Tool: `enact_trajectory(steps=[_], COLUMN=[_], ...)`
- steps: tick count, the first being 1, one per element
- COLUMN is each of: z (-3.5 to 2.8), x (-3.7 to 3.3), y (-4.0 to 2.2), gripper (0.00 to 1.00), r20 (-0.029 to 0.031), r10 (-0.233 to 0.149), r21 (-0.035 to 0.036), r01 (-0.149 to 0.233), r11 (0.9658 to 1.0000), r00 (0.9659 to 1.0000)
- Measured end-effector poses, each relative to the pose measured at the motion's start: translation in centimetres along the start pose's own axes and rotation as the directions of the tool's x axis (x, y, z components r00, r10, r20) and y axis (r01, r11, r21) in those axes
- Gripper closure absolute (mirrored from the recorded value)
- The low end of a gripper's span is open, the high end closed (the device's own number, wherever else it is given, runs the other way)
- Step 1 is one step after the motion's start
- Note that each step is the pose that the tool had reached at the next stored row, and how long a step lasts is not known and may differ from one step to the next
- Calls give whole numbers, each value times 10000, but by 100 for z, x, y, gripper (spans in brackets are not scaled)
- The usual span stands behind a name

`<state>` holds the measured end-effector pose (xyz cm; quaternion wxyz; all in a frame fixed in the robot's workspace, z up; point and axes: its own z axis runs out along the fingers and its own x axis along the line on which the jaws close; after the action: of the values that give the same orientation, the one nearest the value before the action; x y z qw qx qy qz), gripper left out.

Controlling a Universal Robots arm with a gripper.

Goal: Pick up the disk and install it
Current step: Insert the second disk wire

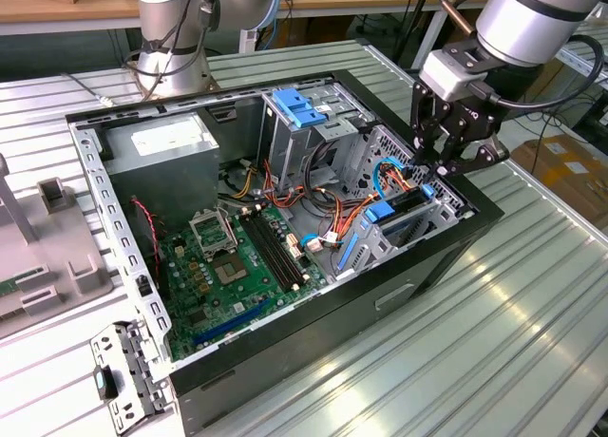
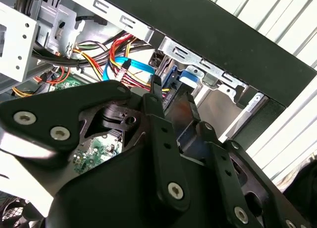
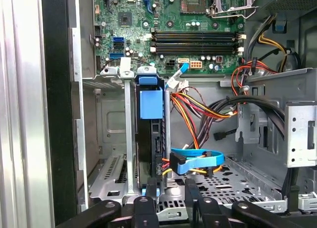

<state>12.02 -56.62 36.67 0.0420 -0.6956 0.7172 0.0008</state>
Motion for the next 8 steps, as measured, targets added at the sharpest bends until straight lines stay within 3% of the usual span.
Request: enact_trajectory(steps=[1,2,4,6,8], z=[0,1,5,6,7], x=[0,0,0,0,-4], y=[0,1,0,0,0], gripper=[64,64,64,64,64], r20=[1,-4,-13,-23,-22], r10=[0,5,25,39,39], r21=[-1,-85,-415,-646,-661], r01=[0,-5,-26,-40,-40], r11=[10000,10000,9991,9979,9978], r00=[10000,10000,10000,10000,10000])
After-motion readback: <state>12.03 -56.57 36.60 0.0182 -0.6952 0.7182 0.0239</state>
